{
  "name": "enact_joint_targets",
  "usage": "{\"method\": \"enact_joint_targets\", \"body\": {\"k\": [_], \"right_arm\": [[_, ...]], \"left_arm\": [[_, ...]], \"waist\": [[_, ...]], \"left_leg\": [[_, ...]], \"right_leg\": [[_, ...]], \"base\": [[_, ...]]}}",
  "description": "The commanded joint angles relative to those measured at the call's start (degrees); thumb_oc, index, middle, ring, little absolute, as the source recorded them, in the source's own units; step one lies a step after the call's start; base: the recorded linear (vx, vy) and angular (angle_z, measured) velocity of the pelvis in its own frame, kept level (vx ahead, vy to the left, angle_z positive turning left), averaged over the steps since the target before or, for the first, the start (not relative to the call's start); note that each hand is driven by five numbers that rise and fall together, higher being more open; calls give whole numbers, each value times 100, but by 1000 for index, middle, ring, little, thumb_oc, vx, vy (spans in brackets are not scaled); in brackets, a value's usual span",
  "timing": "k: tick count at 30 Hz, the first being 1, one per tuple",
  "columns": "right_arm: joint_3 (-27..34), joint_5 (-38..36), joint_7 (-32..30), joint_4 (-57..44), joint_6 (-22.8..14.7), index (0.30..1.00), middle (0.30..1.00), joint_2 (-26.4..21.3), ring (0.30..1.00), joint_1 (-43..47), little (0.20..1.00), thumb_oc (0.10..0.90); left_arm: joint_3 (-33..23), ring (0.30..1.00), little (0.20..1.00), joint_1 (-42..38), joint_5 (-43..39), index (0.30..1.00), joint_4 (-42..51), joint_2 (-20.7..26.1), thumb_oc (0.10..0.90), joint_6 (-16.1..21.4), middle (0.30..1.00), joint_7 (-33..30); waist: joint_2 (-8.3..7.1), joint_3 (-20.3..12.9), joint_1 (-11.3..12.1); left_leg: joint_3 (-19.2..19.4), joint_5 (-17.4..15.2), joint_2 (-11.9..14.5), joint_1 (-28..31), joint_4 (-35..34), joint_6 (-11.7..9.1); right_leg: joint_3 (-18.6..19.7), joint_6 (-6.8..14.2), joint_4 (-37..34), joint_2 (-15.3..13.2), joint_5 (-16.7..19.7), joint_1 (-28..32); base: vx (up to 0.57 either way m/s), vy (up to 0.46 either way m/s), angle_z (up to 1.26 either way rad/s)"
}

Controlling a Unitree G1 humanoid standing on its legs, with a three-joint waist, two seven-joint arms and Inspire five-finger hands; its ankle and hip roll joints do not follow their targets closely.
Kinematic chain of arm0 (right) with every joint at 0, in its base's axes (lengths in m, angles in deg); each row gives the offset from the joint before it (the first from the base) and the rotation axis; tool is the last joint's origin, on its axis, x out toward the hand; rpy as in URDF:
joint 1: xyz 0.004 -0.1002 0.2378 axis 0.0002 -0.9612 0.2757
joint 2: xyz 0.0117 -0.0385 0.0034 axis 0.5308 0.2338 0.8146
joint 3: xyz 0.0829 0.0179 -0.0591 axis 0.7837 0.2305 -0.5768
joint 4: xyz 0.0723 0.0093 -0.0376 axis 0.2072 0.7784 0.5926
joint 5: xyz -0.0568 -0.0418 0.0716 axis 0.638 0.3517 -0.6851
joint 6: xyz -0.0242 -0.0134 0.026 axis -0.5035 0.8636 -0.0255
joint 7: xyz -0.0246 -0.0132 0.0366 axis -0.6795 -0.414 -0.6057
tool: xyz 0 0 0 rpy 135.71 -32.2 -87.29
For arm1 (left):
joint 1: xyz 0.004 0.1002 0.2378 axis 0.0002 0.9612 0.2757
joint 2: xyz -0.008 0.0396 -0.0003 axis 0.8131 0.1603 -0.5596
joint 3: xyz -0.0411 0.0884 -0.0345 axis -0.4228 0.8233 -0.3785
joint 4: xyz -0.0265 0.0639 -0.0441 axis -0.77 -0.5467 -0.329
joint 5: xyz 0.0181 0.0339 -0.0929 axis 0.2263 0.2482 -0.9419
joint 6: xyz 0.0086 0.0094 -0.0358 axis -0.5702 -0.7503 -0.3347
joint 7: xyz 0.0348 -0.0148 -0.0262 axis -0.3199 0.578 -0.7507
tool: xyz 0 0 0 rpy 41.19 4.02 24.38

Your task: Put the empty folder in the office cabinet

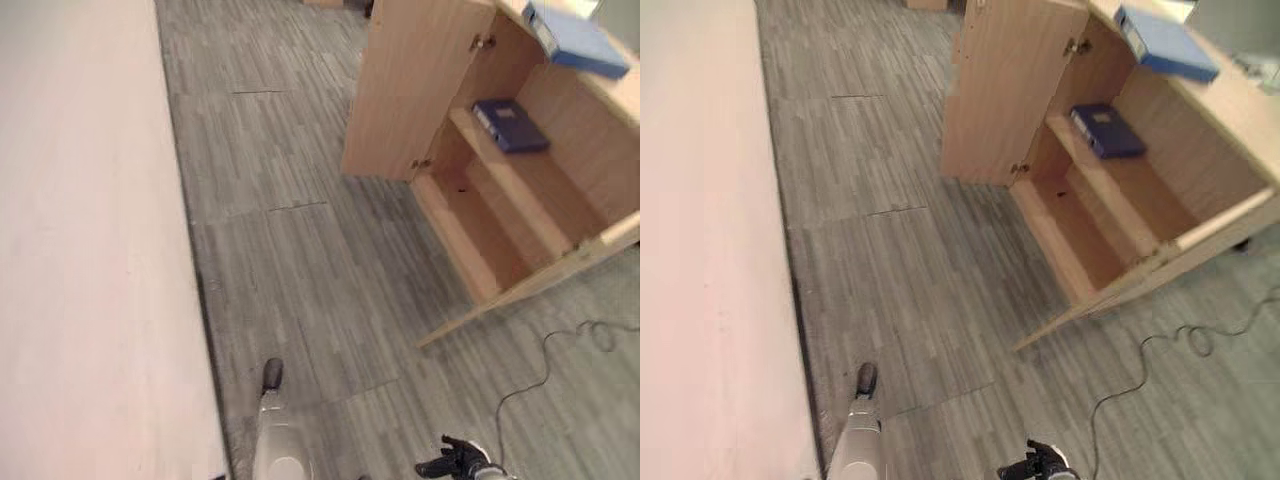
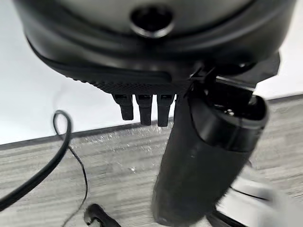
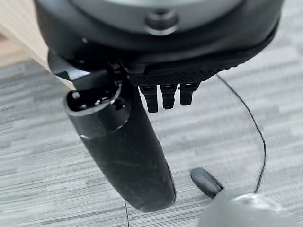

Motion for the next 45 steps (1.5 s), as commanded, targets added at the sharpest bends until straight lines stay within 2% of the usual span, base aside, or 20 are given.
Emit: {"method": "enact_joint_targets", "body": {"k": [1, 2, 3, 4, 5, 7, 9, 13, 15, 21, 23, 24, 26, 29, 31, 34, 35, 37, 40, 45], "right_arm": [[98, -213, -16, -464, -167, 900, 900, -682, 900, 452, 900, 800], [131, -216, -9, -488, -163, 900, 900, -683, 900, 458, 900, 800], [240, -252, -36, -532, -140, 900, 900, -662, 900, 490, 900, 800], [299, -276, -62, -544, -150, 900, 900, -661, 900, 508, 900, 800], [359, -341, -67, -593, -180, 900, 900, -643, 900, 516, 900, 800], [442, -344, -111, -563, -191, 900, 900, -673, 900, 441, 900, 800], [523, -350, -131, -553, -177, 900, 900, -742, 900, 329, 900, 800], [658, -359, -126, -437, -120, 900, 900, -807, 900, 217, 900, 800], [718, -201, -104, -410, -59, 900, 900, -828, 900, 125, 900, 800], [843, -187, -23, -380, -75, 900, 900, -886, 900, -123, 900, 800], [890, -237, -14, -352, -94, 900, 900, -901, 900, -177, 900, 800], [860, -365, 12, -361, -150, 900, 900, -903, 900, -169, 900, 800], [795, -352, 24, -373, -151, 900, 900, -908, 900, -149, 900, 800], [645, -427, -7, -519, -215, 900, 900, -963, 900, 0, 900, 800], [613, -532, -43, -621, -212, 900, 900, -994, 900, 154, 900, 800], [505, -596, -45, -748, -280, 900, 900, -1011, 900, 301, 900, 800], [444, -665, -47, -844, -351, 900, 900, -1022, 900, 379, 900, 800], [423, -671, -47, -887, -360, 900, 900, -1029, 900, 395, 900, 800], [277, -520, -53, -859, -370, 900, 900, -994, 900, 325, 900, 800], [191, -351, -86, -756, -353, 900, 900, -1025, 900, 305, 900, 800]], "left_arm": [[498, 900, 900, 170, 182, 900, 628, 208, 800, 207, 900, -70], [513, 900, 900, 191, 199, 900, 645, 228, 800, 208, 900, -68], [543, 900, 900, 229, 259, 900, 662, 235, 800, 199, 900, -96], [570, 900, 900, 240, 278, 900, 665, 253, 800, 187, 900, -110], [591, 900, 900, 171, 236, 900, 778, 210, 800, 251, 900, -158], [683, 900, 900, 49, 245, 900, 829, 163, 800, 296, 900, -161], [753, 900, 900, -110, 240, 900, 844, 122, 800, 306, 900, -151], [898, 900, 900, -297, 376, 900, 955, 109, 800, 364, 900, -141], [912, 900, 900, -340, 527, 900, 924, 124, 800, 390, 900, -126], [993, 900, 900, -318, 730, 900, 777, 32, 800, 394, 900, -71], [1052, 900, 900, -306, 797, 900, 750, -29, 800, 394, 900, -72], [1087, 900, 900, -308, 758, 900, 785, -60, 800, 409, 900, -52], [1109, 900, 900, -301, 750, 900, 815, -72, 800, 406, 900, -53], [1140, 900, 900, -330, 598, 900, 934, -85, 800, 415, 900, -56], [1107, 900, 900, -320, 485, 900, 968, -87, 800, 426, 900, -97], [1091, 900, 900, -244, 434, 900, 1084, -101, 800, 421, 900, -79], [1097, 900, 900, -210, 471, 900, 1144, -124, 800, 426, 900, -70], [1099, 900, 900, -186, 472, 900, 1167, -135, 800, 438, 900, -81], [1105, 900, 900, -110, 448, 900, 1112, -216, 800, 450, 900, -114], [1161, 900, 900, -103, 465, 900, 1019, -286, 800, 478, 900, -123]], "waist": [[849, -327, 83], [896, -357, 44], [1029, -325, -62], [1162, -296, -121], [1436, -89, -375], [1516, 18, -567], [1558, 60, -760], [1588, 159, -1174], [1726, 220, -1288], [1633, 39, -1517], [1704, -59, -1639], [1742, -143, -1718], [1746, -146, -1728], [1706, -117, -1663], [1634, -104, -1607], [1634, -94, -1445], [1604, -64, -1349], [1578, -27, -1277], [1661, 64, -1050], [1784, 134, -950]], "left_leg": [[9, 140, 70, 101, -876, 143], [43, 36, -22, 228, -938, 246], [157, -197, -206, 649, -1085, 464], [211, -261, -220, 813, -1163, 550], [122, -396, -382, 1397, -1404, 622], [16, -555, -561, 1683, -1475, 591], [-86, -807, -704, 1973, -1449, 484], [-365, -1198, -874, 2420, -1396, 344], [-346, -1595, -769, 2771, -1203, 228], [-382, -2294, -897, 3465, -850, 38], [-379, -2180, -680, 3525, -638, -172], [-354, -1694, -429, 3389, -171, -439], [-389, -1381, -342, 3207, 284, -551], [-683, -643, -494, 2834, 1387, -770], [-520, -634, -525, 2547, 1790, -777], [98, -775, -250, 2271, 1590, -586], [348, -1174, -192, 2077, 1197, -399], [374, -1357, -205, 1916, 958, -319], [-390, -1057, -380, 1696, -477, -255], [-1088, -735, -521, 1616, -856, -233]], "right_leg": [[405, 511, 869, 193, 983, -284], [344, 569, 1265, 88, 1209, -447], [96, 737, 2070, -175, 1924, -699], [39, 744, 2461, -129, 2103, -877], [137, 730, 2762, 217, 1741, -1609], [-218, 643, 2038, 197, 1319, -1824], [-490, 216, 1036, 70, 819, -2008], [-158, 270, -515, -168, 1378, -2524], [-504, 369, -1059, -417, 1662, -2702], [-1087, 435, -1056, -743, 2116, -2302], [-1030, 354, -1039, -643, 2115, -2193], [-901, 201, -1058, -381, 2005, -2109], [-868, 82, -1088, -256, 1907, -2035], [-723, -219, -1128, 69, 1622, -1869], [-777, -305, -1134, 162, 1485, -1824], [-902, -347, -1155, 336, 1252, -1650], [-773, -284, -1260, 404, 1161, -1497], [-621, -233, -1292, 417, 1128, -1418], [125, -135, -1384, 689, 1017, -1127], [671, -145, -1371, 876, 961, -1013]], "base": [[425, 569, 63], [586, 771, 22], [446, 586, 5], [702, 762, 7], [607, 498, 11], [564, 272, 55], [452, 97, 91], [545, -27, 80], [681, -62, 72], [570, -42, 3], [586, -173, 58], [443, -178, 69], [315, -157, 27], [322, -158, -38], [258, -75, -92], [238, 6, -152], [321, 96, -85], [243, 88, -91], [249, 130, -112], [118, 114, -162]]}}
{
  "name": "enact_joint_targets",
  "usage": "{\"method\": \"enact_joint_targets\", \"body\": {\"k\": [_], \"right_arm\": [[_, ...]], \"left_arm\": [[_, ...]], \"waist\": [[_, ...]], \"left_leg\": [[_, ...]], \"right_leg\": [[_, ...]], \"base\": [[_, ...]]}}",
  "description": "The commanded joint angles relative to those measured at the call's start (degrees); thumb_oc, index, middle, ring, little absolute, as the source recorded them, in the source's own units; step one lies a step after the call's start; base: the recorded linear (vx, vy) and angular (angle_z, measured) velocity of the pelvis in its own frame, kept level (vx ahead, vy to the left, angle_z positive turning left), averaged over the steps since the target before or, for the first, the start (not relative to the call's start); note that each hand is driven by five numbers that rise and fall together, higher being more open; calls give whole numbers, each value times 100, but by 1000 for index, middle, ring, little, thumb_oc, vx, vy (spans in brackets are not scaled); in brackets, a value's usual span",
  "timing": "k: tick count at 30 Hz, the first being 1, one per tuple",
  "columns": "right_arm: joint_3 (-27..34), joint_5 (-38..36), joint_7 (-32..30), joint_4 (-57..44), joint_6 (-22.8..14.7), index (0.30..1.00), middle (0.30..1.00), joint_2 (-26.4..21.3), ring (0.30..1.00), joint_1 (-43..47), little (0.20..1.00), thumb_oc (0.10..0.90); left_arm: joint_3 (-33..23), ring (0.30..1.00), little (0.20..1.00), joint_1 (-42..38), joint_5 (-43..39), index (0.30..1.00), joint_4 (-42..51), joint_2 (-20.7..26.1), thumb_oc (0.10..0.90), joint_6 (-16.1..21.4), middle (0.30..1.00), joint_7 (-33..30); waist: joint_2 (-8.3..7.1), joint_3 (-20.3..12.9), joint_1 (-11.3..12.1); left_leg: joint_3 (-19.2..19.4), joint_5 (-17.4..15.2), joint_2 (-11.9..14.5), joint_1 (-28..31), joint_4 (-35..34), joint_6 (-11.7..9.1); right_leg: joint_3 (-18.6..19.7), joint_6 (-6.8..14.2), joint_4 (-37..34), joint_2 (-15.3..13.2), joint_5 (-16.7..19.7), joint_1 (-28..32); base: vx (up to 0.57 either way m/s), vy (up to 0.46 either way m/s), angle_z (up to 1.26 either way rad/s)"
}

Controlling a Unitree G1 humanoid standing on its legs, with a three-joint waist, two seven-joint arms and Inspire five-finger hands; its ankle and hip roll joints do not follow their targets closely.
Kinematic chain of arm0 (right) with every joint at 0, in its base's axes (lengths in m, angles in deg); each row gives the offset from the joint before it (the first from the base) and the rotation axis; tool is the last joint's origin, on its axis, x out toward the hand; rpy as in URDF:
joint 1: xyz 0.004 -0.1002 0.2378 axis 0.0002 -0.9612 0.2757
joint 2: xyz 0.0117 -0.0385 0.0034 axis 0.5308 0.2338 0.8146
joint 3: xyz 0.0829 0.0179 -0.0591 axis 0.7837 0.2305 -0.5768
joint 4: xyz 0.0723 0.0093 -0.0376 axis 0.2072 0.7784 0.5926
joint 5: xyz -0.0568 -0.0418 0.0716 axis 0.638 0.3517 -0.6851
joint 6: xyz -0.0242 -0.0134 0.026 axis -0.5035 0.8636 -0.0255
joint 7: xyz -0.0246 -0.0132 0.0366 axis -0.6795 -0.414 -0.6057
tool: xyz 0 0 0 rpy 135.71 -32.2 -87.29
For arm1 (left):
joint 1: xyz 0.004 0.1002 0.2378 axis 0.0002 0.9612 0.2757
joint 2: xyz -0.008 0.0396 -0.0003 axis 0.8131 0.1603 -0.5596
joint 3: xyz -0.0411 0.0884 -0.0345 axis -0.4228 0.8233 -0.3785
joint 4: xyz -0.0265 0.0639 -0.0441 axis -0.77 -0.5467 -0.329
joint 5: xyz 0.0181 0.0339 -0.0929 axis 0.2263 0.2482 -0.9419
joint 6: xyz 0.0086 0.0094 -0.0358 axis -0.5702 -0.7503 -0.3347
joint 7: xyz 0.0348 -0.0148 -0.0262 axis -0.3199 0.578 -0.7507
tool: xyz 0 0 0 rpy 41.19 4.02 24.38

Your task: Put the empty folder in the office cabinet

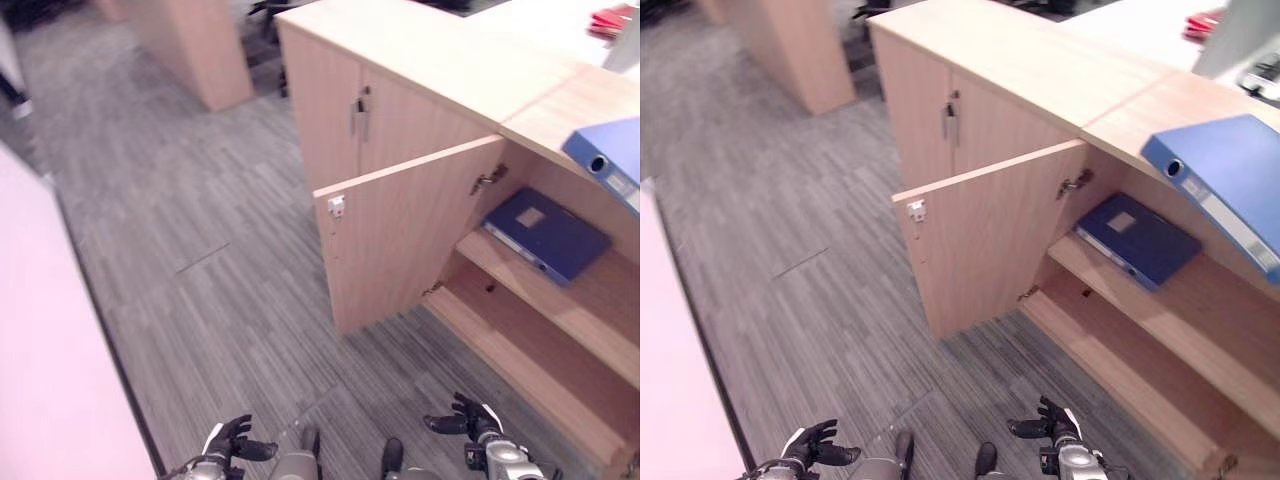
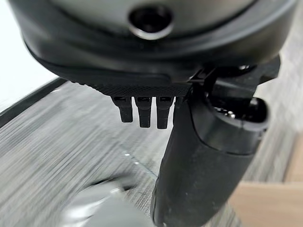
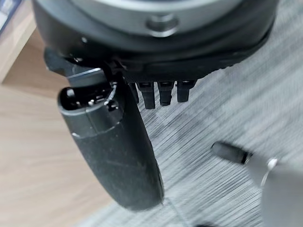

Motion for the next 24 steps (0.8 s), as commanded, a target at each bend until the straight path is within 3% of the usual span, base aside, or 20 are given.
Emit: {"method": "enact_joint_targets", "body": {"k": [1, 6, 8, 15, 24], "right_arm": [[-100, 172, -35, 198, -30, 900, 900, -260, 900, -9, 900, 800], [-1, 167, -47, 279, -3, 900, 900, -304, 900, -80, 900, 800], [84, 115, -56, 357, 22, 900, 900, -262, 900, -126, 900, 800], [79, 148, -57, 338, 71, 900, 900, -135, 900, -203, 900, 800], [168, 36, -53, 210, 77, 900, 900, -94, 900, -122, 900, 800]], "left_arm": [[32, 900, 900, 58, -197, 900, -76, 150, 800, 144, 900, -93], [54, 900, 900, 158, -152, 900, -155, 72, 800, 86, 900, -50], [113, 900, 900, 145, -92, 900, -124, 99, 800, 73, 900, -50], [140, 900, 900, 83, -104, 900, -45, 160, 800, 62, 900, -70], [196, 900, 900, 94, -29, 900, -55, 233, 800, 32, 900, -22]], "waist": [[-200, 220, 114], [-57, 229, 44], [-109, 138, -97], [-212, 52, -195], [-315, 133, -257]], "left_leg": [[-560, -971, -470, -84, 746, 41], [-316, -920, -412, 248, 383, 141], [-98, -873, -382, 410, 141, 194], [175, -929, -441, 679, -143, 381], [429, -1190, -546, 715, 137, 582]], "right_leg": [[-202, 302, -212, 108, -376, 84], [175, 303, -173, 90, -420, 168], [218, 368, -124, -13, -379, 113], [227, 476, 147, -145, -361, -43], [160, 659, 792, -293, -441, -344]], "base": [[64, 162, -102], [72, 168, -104], [76, 184, -44], [37, 98, -33], [15, 97, -19]]}}
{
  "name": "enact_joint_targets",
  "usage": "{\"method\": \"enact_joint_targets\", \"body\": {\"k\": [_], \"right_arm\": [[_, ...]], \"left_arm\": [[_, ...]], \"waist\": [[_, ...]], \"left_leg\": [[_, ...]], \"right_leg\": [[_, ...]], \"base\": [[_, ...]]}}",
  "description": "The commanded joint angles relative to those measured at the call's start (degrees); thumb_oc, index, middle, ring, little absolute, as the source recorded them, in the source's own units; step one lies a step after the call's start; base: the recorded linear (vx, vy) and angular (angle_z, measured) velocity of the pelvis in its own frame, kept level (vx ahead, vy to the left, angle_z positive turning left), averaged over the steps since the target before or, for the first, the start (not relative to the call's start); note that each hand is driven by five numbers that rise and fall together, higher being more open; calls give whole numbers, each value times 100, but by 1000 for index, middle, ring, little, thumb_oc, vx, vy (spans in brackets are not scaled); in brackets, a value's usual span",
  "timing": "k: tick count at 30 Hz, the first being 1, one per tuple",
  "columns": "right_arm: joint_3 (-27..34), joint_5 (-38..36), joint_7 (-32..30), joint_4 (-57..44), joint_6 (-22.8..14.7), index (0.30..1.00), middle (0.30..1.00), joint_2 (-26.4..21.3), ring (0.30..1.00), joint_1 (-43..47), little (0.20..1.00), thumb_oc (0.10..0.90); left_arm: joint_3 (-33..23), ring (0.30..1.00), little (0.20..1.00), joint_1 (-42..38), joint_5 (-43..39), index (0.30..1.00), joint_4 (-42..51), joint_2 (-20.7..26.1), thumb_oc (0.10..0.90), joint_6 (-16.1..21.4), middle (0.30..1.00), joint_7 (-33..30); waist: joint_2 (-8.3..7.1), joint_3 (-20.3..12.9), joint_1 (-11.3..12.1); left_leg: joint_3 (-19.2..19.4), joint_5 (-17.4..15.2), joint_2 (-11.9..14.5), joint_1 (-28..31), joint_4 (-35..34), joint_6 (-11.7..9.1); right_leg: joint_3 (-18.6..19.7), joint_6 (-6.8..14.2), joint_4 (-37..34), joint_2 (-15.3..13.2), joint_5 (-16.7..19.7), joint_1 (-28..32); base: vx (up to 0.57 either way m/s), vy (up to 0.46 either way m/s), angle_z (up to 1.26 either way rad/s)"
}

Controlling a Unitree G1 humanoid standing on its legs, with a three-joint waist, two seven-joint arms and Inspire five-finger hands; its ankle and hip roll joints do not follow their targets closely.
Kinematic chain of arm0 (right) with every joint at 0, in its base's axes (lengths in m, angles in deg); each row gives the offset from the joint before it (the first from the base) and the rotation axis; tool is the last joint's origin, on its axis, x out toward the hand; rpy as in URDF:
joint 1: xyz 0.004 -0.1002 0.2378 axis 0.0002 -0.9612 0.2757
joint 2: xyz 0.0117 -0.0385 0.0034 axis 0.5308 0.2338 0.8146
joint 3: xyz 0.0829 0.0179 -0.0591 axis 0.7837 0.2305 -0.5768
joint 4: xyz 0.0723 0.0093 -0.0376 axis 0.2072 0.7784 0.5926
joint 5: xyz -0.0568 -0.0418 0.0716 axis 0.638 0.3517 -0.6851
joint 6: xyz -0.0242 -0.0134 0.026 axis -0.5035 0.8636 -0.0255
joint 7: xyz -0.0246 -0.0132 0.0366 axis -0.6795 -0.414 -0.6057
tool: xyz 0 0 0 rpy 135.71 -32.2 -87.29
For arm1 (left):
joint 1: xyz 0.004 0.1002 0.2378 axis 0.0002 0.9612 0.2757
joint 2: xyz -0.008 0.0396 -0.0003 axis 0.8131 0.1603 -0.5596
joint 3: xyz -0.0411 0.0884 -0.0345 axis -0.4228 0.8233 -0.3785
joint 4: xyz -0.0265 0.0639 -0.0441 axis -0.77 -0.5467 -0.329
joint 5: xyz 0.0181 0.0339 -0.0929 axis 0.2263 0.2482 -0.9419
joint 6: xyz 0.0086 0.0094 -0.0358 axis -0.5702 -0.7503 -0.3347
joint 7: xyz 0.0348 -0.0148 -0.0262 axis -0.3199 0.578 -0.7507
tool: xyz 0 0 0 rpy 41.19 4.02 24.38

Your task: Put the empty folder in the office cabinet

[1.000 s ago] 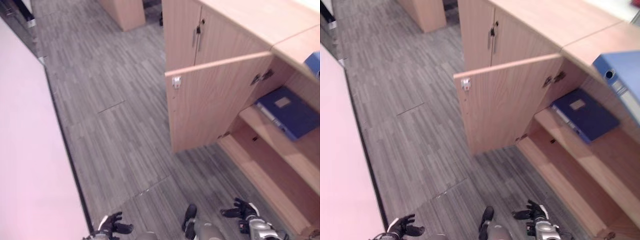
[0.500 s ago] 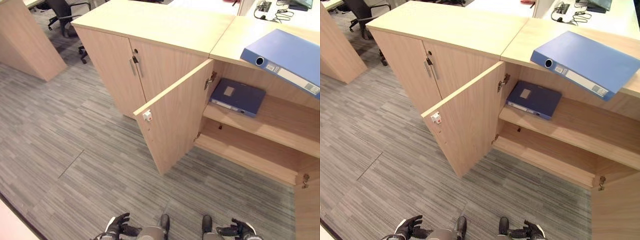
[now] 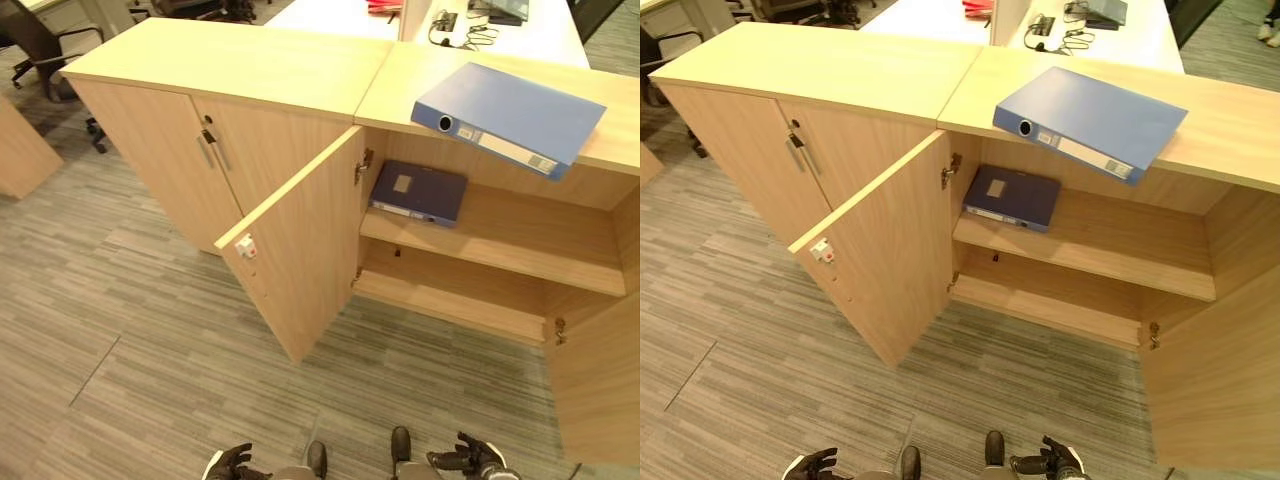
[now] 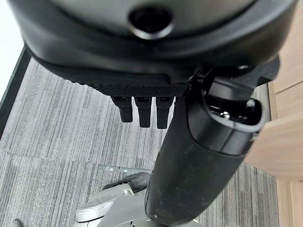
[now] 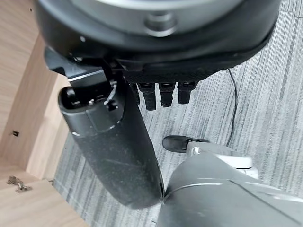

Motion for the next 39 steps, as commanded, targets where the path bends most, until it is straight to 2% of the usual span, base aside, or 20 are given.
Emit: {"method": "enact_joint_targets", "body": {"k": [1, 5, 6, 7, 8, 9, 11, 13, 14, 16, 18, 20, 23, 25, 27, 29, 33, 34, 36, 39], "right_arm": [[22, -76, -55, -144, -63, 900, 900, -330, 900, 304, 900, 800], [82, -140, -59, -141, -57, 900, 900, -288, 900, 339, 900, 800], [206, -218, -67, -119, -43, 900, 900, -283, 900, 370, 900, 800], [267, -160, -60, -89, -31, 900, 900, -274, 900, 300, 900, 800], [266, -159, -61, -91, -31, 900, 900, -273, 900, 294, 900, 800], [273, -148, -67, -84, -37, 900, 900, -279, 900, 271, 900, 800], [322, -160, -92, -95, -49, 900, 900, -330, 900, 250, 900, 800], [456, -214, -122, -46, -37, 900, 900, -392, 900, 249, 900, 800], [487, -225, -118, -7, -17, 900, 900, -408, 900, 243, 900, 800], [591, -260, -127, -15, 4, 900, 900, -437, 900, 229, 900, 800], [623, -272, -119, -40, 1, 900, 900, -447, 900, 199, 900, 800], [655, -314, -88, -116, -46, 900, 900, -473, 900, 87, 900, 800], [653, -303, -71, -34, -62, 900, 900, -526, 900, 41, 900, 800], [629, -286, -23, 34, -114, 900, 900, -613, 900, -7, 900, 800], [627, -286, -23, 35, -115, 900, 900, -609, 900, -6, 900, 800], [484, -286, 35, 16, -155, 900, 900, -705, 900, 41, 900, 800], [268, -329, 74, -107, -219, 900, 900, -726, 900, 140, 900, 800], [210, -339, 82, -124, -232, 900, 900, -714, 900, 154, 900, 800], [88, -347, 103, -128, -224, 900, 900, -679, 900, 155, 900, 800], [-38, -330, 103, -140, -217, 900, 900, -622, 900, 205, 900, 800]], "left_arm": [[159, 900, 900, -262, -26, 900, 1, 135, 800, 43, 900, -12], [159, 900, 900, -266, -26, 900, 36, 178, 800, 22, 900, -23], [140, 900, 900, -235, 15, 900, 22, 210, 800, -18, 900, -53], [24, 900, 900, -106, 59, 900, -83, 236, 800, -37, 900, -28], [25, 900, 900, -100, 60, 900, -82, 237, 800, -37, 900, -27], [-48, 900, 900, -42, 52, 900, -116, 247, 800, -42, 900, -20], [-110, 900, 900, 23, 34, 900, -91, 281, 800, -13, 900, -3], [-145, 900, 900, 45, 50, 900, -109, 323, 800, 24, 900, -1], [-148, 900, 900, 56, 61, 900, -111, 337, 800, 28, 900, 4], [-233, 900, 900, 80, 73, 900, -161, 400, 800, 33, 900, -12], [-224, 900, 900, 51, 103, 900, -203, 420, 800, 48, 900, -16], [-218, 900, 900, 39, 93, 900, -213, 404, 800, 107, 900, -24], [-216, 900, 900, 5, 66, 900, -239, 358, 800, 120, 900, -42], [-211, 900, 900, 121, 32, 900, -266, 494, 800, 211, 900, 147], [-213, 900, 900, 122, 32, 900, -265, 499, 800, 211, 900, 148], [-269, 900, 900, 152, -114, 900, -304, 704, 800, 251, 900, 272], [-273, 900, 900, 134, -173, 900, -272, 709, 800, 252, 900, 315], [-268, 900, 900, 137, -192, 900, -270, 693, 800, 241, 900, 307], [-263, 900, 900, 119, -197, 900, -285, 685, 800, 191, 900, 322], [-214, 900, 900, 78, -172, 900, -302, 628, 800, 150, 900, 308]], "waist": [[276, 176, 20], [281, 268, 43], [364, 368, 40], [357, 311, 152], [357, 320, 137], [348, 273, 179], [319, 250, 267], [319, 261, 280], [337, 264, 282], [321, 291, 321], [276, 272, 314], [116, 212, 201], [172, 174, 77], [244, 136, -30], [216, 118, -52], [293, 92, -86], [321, 12, -83], [343, 0, -80], [335, -12, -75], [229, 26, -93]], "left_leg": [[-405, -796, 124, -297, 665, 67], [-310, -863, 198, -260, 721, 108], [-191, -949, 243, -129, 722, 177], [-29, -1098, 250, 24, 695, 171], [-44, -1102, 250, 37, 696, 170], [41, -1151, 300, 79, 677, 130], [10, -1180, 339, 26, 744, 40], [-81, -1259, 402, -48, 859, -131], [-68, -1303, 430, -77, 921, -155], [25, -1408, 510, -92, 1059, -279], [38, -1453, 496, -112, 1088, -315], [-86, -1575, 417, -34, 1153, -433], [-266, -1647, 695, 99, 1139, -609], [-428, -1538, 970, 80, 1167, -806], [-448, -1506, 938, 53, 1149, -799], [-619, -1051, 1156, -55, 1397, -996], [-793, -424, 1323, -124, 1701, -1144], [-816, -291, 1400, -142, 1824, -1158], [-804, 324, 1552, -291, 2390, -1147], [-601, 557, 1568, -467, 3043, -1043]], "right_leg": [[-535, 395, 1308, 148, -1058, -351], [-922, 598, 2053, 101, -1055, -717], [-1411, 872, 2781, -154, -746, -991], [-2138, 840, 2616, -725, -608, -842], [-2155, 841, 2621, -730, -620, -820], [-2411, 673, 2298, -974, -672, -704], [-2375, 537, 1649, -1257, -454, -687], [-2119, 661, 895, -1680, 20, -760], [-2097, 687, 719, -1754, 145, -724], [-2290, 790, 471, -1940, 436, -715], [-2390, 778, 275, -1902, 335, -587], [-2173, 891, 348, -1880, 569, -642], [-2152, 867, 367, -1669, 372, -555], [-2134, 708, 373, -1408, 44, -515], [-2148, 710, 370, -1442, 54, -533], [-2095, 487, 260, -1049, -176, -490], [-2118, 226, -15, -564, -464, -238], [-2109, 127, -74, -410, -573, -137], [-2117, -134, -146, -87, -906, 116], [-2103, -285, -157, 67, -1060, 296]], "base": [[-9, 121, -18], [-8, 85, -45], [129, 46, -78], [132, 45, -77], [198, -80, -33], [126, -112, -23], [171, -201, -32], [189, -266, -55], [195, -238, -41], [182, -176, -4], [206, -118, -10], [355, -194, 14], [349, -267, 78], [300, -282, 19], [170, -153, 13], [315, -280, 32], [255, -238, 5], [333, -299, -6], [317, -306, 2], [213, -233, 15]]}}
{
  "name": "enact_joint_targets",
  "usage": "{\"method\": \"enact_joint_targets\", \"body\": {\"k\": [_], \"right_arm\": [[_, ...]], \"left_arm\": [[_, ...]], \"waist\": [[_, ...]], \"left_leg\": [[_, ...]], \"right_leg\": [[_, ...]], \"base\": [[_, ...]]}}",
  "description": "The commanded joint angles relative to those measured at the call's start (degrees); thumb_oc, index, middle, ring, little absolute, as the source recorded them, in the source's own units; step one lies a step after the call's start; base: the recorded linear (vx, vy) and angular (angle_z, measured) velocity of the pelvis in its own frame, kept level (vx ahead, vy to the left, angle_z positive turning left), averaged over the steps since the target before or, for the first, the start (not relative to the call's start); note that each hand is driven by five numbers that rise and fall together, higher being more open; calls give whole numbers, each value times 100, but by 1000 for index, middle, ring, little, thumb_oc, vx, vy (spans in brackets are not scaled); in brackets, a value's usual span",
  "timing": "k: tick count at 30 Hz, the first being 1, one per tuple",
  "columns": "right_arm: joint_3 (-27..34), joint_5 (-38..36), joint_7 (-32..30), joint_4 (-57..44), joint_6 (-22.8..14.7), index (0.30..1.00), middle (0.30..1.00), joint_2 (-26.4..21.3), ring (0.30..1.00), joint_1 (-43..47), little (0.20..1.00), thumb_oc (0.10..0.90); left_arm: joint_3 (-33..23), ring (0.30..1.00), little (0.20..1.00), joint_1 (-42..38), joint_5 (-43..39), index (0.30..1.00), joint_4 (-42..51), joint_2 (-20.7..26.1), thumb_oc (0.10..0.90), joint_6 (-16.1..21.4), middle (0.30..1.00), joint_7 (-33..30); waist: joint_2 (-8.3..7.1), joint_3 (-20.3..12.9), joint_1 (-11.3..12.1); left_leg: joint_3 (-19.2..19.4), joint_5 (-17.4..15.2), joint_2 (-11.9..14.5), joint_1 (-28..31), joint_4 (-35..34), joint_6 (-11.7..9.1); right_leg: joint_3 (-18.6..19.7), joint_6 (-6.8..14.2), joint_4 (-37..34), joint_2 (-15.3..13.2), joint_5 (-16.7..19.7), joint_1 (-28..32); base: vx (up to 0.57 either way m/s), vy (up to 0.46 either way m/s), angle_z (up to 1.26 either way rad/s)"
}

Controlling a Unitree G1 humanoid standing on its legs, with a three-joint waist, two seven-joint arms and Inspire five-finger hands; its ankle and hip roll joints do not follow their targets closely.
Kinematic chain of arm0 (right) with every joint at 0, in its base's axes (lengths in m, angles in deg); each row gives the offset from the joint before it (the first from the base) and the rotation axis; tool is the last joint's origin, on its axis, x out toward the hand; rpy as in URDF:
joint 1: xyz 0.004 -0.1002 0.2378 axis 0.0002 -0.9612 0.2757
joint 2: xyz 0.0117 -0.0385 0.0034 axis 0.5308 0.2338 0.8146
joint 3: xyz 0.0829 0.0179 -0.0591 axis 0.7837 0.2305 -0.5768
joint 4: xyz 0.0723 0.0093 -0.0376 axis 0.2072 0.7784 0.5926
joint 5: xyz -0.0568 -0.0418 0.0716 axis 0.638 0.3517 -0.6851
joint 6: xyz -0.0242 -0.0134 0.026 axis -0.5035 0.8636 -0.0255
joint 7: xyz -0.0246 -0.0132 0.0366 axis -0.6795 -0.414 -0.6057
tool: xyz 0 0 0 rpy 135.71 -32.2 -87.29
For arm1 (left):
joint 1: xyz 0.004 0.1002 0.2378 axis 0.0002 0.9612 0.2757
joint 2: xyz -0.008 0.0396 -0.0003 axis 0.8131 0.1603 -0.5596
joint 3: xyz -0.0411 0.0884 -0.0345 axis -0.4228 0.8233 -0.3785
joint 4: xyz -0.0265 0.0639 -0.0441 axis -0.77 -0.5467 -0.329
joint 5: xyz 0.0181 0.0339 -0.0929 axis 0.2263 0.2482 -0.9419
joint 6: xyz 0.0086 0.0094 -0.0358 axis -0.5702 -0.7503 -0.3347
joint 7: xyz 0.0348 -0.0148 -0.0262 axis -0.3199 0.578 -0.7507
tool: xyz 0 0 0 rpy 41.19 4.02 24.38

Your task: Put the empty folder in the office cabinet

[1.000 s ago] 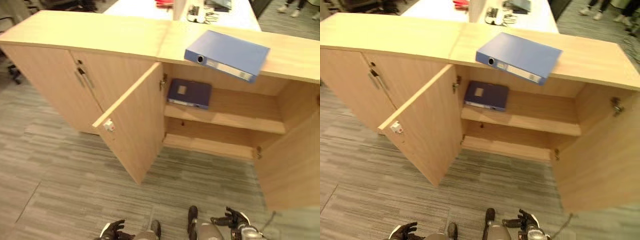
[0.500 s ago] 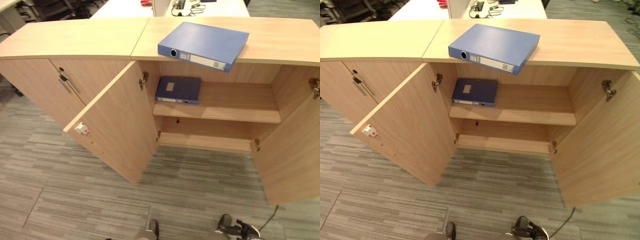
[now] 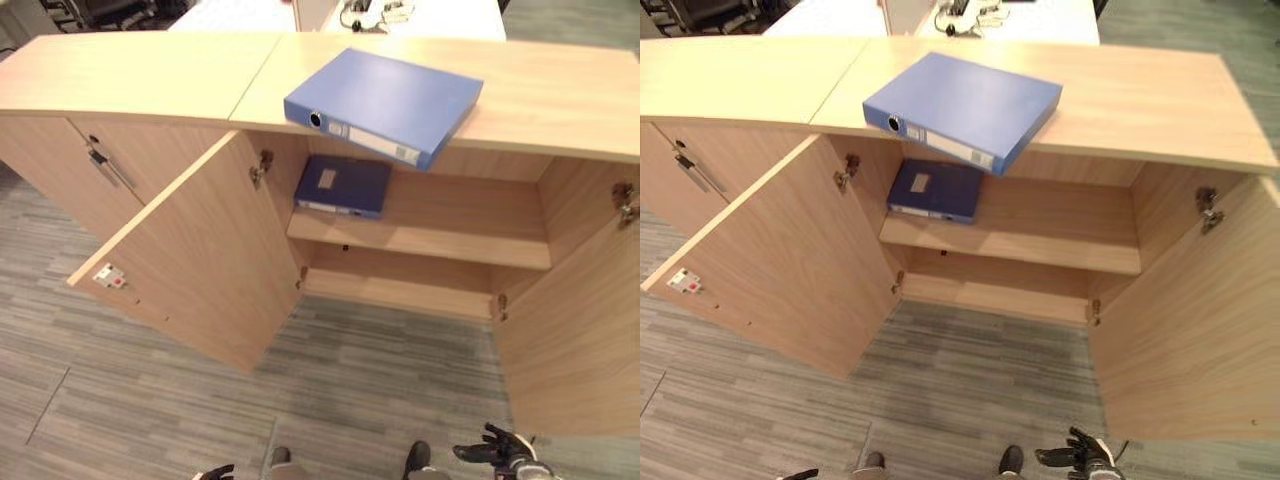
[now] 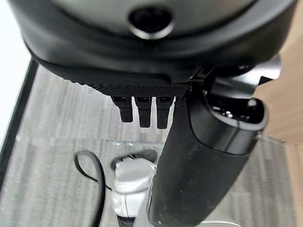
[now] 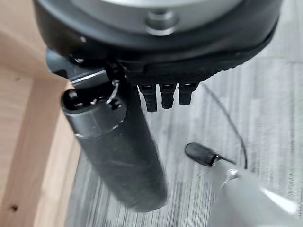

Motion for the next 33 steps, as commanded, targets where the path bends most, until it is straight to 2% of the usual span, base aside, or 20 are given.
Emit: {"method": "enact_joint_targets", "body": {"k": [1, 2, 3, 4, 5, 8, 9, 10, 11, 12, 13, 16, 18, 20, 21, 26, 27, 30, 31, 33], "right_arm": [[-168, -85, -71, -142, -128, 900, 900, -106, 900, 155, 900, 800], [-167, -85, -71, -142, -128, 900, 900, -107, 900, 155, 900, 800], [-231, -89, -76, -130, -103, 900, 900, -79, 900, 201, 900, 800], [-231, -89, -76, -128, -104, 900, 900, -79, 900, 202, 900, 800], [-255, -81, -83, -111, -102, 900, 900, -73, 900, 220, 900, 800], [-306, -37, -117, -108, -113, 900, 900, -44, 900, 230, 900, 800], [-361, -3, -155, -132, -123, 900, 900, -29, 900, 231, 900, 800], [-360, -2, -155, -133, -123, 900, 900, -29, 900, 228, 900, 800], [-407, 26, -186, -159, -137, 900, 900, -12, 900, 240, 900, 800], [-408, 26, -187, -159, -137, 900, 900, -11, 900, 239, 900, 800], [-419, 11, -224, -193, -161, 900, 900, -14, 900, 308, 900, 800], [-421, 4, -242, -192, -162, 900, 900, -10, 900, 382, 900, 800], [-529, 79, -203, -182, -165, 900, 900, 46, 900, 442, 900, 800], [-587, 144, -165, -158, -156, 900, 900, 84, 900, 474, 900, 800], [-587, 144, -165, -158, -156, 900, 900, 87, 900, 475, 900, 800], [-706, 276, -111, -118, -108, 900, 900, 242, 900, 546, 900, 800], [-706, 276, -111, -118, -108, 900, 900, 242, 900, 546, 900, 800], [-826, 387, -39, -207, -81, 900, 900, 341, 900, 609, 900, 800], [-966, 425, 60, -262, -7, 900, 900, 453, 900, 542, 900, 800], [-912, 473, 38, -345, 57, 900, 900, 473, 900, 450, 900, 800]], "left_arm": [[93, 900, 900, -125, -149, 900, 75, 334, 800, -18, 900, 15], [93, 900, 900, -125, -149, 900, 75, 334, 800, -18, 900, 15], [148, 900, 900, -175, -168, 900, 81, 276, 800, -42, 900, 20], [149, 900, 900, -176, -168, 900, 81, 276, 800, -42, 900, 20], [158, 900, 900, -184, -166, 900, 63, 258, 800, -48, 900, 25], [228, 900, 900, -205, -110, 900, 27, 217, 800, -76, 900, 18], [273, 900, 900, -209, -67, 900, 24, 201, 800, -95, 900, -7], [275, 900, 900, -208, -67, 900, 24, 201, 800, -96, 900, -8], [281, 900, 900, -168, -59, 900, 9, 224, 800, -110, 900, -16], [281, 900, 900, -167, -59, 900, 9, 225, 800, -110, 900, -16], [241, 900, 900, -135, -83, 900, -3, 291, 800, -109, 900, -14], [176, 900, 900, -112, -115, 900, -46, 365, 800, -117, 900, -9], [81, 900, 900, 9, -84, 900, -96, 426, 800, -115, 900, 29], [68, 900, 900, 46, -26, 900, -114, 483, 800, -118, 900, 74], [67, 900, 900, 47, -26, 900, -114, 486, 800, -117, 900, 75], [69, 900, 900, 107, 50, 900, -63, 581, 800, -108, 900, 151], [69, 900, 900, 107, 50, 900, -63, 581, 800, -108, 900, 151], [38, 900, 900, 76, 11, 900, 63, 669, 800, -100, 900, 180], [294, 900, 900, -758, 40, 900, 234, 414, 800, -256, 900, -87], [59, 900, 900, -945, -152, 900, 209, 492, 800, -270, 900, -351]], "waist": [[-175, 281, 24], [-174, 281, 24], [-219, 330, 77], [-207, 329, 82], [-216, 367, 156], [-266, 421, 271], [-217, 447, 392], [-223, 458, 397], [-119, 494, 561], [-126, 506, 563], [-91, 542, 728], [-108, 584, 861], [-175, 508, 1091], [-245, 447, 1177], [-253, 450, 1187], [-551, 250, 1287], [-551, 250, 1287], [-736, 59, 1263], [-841, -9, 1104], [-907, -81, 987]], "left_leg": [[455, -186, -237, 466, 1670, 570], [455, -188, -235, 465, 1673, 570], [553, -460, -450, 113, 1694, 670], [553, -490, -436, 98, 1732, 673], [583, -768, -577, -217, 1758, 739], [691, -1155, -766, -751, 1247, 876], [558, -894, -868, -1012, 461, 905], [567, -885, -871, -978, 430, 900], [243, -399, -935, -1136, -327, 887], [249, -381, -937, -1099, -368, 880], [33, -169, -938, -1362, -963, 880], [48, -45, -959, -1499, -1286, 881], [-186, 20, -1035, -1424, -1310, 902], [-299, 144, -1081, -1403, -1225, 934], [-286, 142, -1082, -1394, -1228, 935], [-91, 82, -1276, -1242, -1100, 1203], [-91, 82, -1276, -1242, -1100, 1203], [144, -234, -1483, -1065, -1133, 1439], [249, -342, -1489, -961, -1149, 1476], [325, -499, -1541, -759, -1176, 1580]], "right_leg": [[282, -165, 6, 16, -618, -80], [282, -165, 6, 17, -618, -81], [351, -183, 25, 25, -695, -23], [355, -180, 32, 36, -701, -27], [422, -163, 12, 73, -761, 50], [574, -104, -21, 111, -872, 207], [677, -89, -21, 242, -981, 307], [683, -91, -19, 236, -990, 321], [862, -118, 63, 466, -1158, 466], [866, -123, 74, 460, -1172, 477], [1021, -149, 147, 614, -1371, 658], [1200, -165, 154, 707, -1489, 834], [1473, -121, 114, 803, -1575, 990], [1644, -104, 148, 821, -1682, 1051], [1654, -103, 154, 813, -1688, 1050], [1819, 80, 622, 652, -1686, 919], [1819, 80, 622, 652, -1686, 919], [1701, 475, 1158, 484, -1274, 540], [1725, 584, 1359, 443, -1074, 421], [1653, 807, 1803, 385, -780, 255]], "base": [[130, -138, 5], [162, -138, -6], [114, -77, -9], [179, -107, -7], [111, -32, -18], [199, -4, -22], [219, 52, -15], [330, 98, -9], [190, 45, -3], [378, 96, -40], [198, 37, -52], [280, 103, -57], [333, 175, -59], [260, 171, -87], [337, 258, -54], [226, 211, -26], [222, 234, -18], [250, 297, -14], [258, 274, -21], [230, 225, -20]]}}
